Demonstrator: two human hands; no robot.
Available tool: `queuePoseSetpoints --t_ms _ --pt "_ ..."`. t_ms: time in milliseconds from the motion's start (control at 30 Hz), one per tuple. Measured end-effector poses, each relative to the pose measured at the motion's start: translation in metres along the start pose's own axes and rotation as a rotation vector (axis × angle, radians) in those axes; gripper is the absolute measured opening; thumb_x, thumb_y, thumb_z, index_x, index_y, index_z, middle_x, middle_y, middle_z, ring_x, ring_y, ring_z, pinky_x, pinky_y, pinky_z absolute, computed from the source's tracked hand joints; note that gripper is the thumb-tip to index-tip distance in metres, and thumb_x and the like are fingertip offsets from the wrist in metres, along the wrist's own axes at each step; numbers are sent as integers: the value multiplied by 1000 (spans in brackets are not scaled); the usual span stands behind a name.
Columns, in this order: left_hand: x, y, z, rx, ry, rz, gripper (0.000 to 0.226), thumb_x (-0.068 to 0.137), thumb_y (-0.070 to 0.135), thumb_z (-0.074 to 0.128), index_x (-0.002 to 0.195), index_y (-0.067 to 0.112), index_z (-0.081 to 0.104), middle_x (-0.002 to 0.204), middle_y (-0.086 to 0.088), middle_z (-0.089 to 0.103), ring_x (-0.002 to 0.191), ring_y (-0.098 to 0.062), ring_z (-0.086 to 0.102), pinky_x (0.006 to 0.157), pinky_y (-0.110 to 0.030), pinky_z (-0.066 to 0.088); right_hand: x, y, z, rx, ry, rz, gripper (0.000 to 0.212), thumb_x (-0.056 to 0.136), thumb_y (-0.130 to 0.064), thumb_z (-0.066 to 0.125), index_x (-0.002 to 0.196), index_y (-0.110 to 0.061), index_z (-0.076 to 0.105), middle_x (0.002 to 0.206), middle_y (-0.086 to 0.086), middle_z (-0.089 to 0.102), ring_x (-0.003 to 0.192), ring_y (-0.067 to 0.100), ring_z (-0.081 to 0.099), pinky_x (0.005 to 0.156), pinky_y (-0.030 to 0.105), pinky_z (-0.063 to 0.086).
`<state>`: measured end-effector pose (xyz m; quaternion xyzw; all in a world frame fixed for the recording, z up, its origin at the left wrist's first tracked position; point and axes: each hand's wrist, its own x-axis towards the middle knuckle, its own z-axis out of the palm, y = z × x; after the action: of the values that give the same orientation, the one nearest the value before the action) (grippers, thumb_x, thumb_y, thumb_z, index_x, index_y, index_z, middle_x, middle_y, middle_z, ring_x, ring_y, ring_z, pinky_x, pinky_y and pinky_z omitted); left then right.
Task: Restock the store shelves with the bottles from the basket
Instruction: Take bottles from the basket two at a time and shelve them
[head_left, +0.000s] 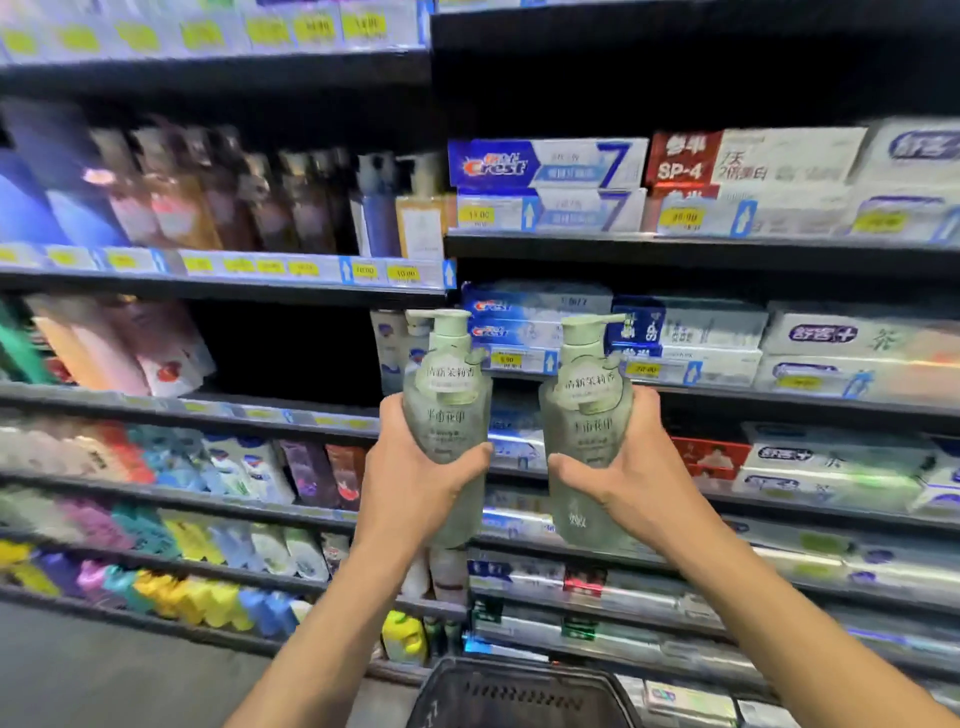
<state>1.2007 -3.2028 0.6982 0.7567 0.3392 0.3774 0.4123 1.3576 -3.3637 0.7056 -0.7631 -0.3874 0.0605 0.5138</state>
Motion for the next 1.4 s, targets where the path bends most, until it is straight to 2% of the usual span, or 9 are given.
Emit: queuePoseSetpoints --t_ms 133,267,400,567,667,900,1033,1133,1400 --pt "-5 21 -22 5 95 -3 66 64 38 91 111 32 45 98 21 64 89 4 62 71 -23 48 15 -23 -7 40 -52 -55 77 67 -32 91 122 -26 37 121 -7 57 110 7 61 95 31 53" --pt "-12 29 -39 -11 173 -32 66 65 35 92 111 30 46 99 20 64 91 8 61 71 -21 49 27 -42 4 66 -109 -111 77 56 -53 85 113 -31 38 116 -9 59 108 7 63 93 35 56" --pt "-17 29 -61 7 239 -68 66 64 38 92 111 31 47 102 16 66 95 -2 64 77 -32 54 33 -57 25 79 -159 -147 69 68 -32 91 111 -26 38 112 -12 58 102 0 61 78 15 49" --pt "-20 21 -97 33 310 -87 61 65 34 92 106 31 46 97 19 65 84 12 60 68 -20 48 36 -79 59 94 -210 -174 69 70 -30 91 113 -24 38 113 -11 58 101 -7 56 74 10 44" --pt "-17 8 -121 37 326 -100 61 66 34 91 107 30 47 99 18 66 88 7 61 67 -20 47 35 -92 86 86 -218 -194 68 69 -30 91 111 -24 38 112 -11 57 101 -9 55 72 5 43" --pt "3 -38 -189 52 311 -101 64 66 38 91 112 30 46 99 19 66 87 6 63 72 -24 51 33 -128 165 98 -234 -176 73 65 -36 91 115 -28 38 116 -9 61 106 5 62 88 27 52" --pt "25 -74 -248 28 269 -89 65 66 36 92 113 31 46 100 18 66 85 14 61 67 -14 45 29 -159 228 99 -203 -153 72 68 -32 92 116 -28 39 116 -12 62 106 1 62 87 22 49" --pt "43 -99 -288 24 234 -78 65 66 36 92 112 32 45 101 20 64 85 17 59 66 -12 44 29 -178 272 95 -192 -127 75 66 -35 92 118 -30 38 119 -8 62 109 8 63 91 28 51" --pt "90 -141 -351 -24 174 -25 63 68 30 92 109 34 44 101 28 56 88 27 53 68 -8 41 37 -209 345 73 -167 -99 76 71 -30 91 121 -32 34 121 -14 56 108 -8 55 80 9 42"
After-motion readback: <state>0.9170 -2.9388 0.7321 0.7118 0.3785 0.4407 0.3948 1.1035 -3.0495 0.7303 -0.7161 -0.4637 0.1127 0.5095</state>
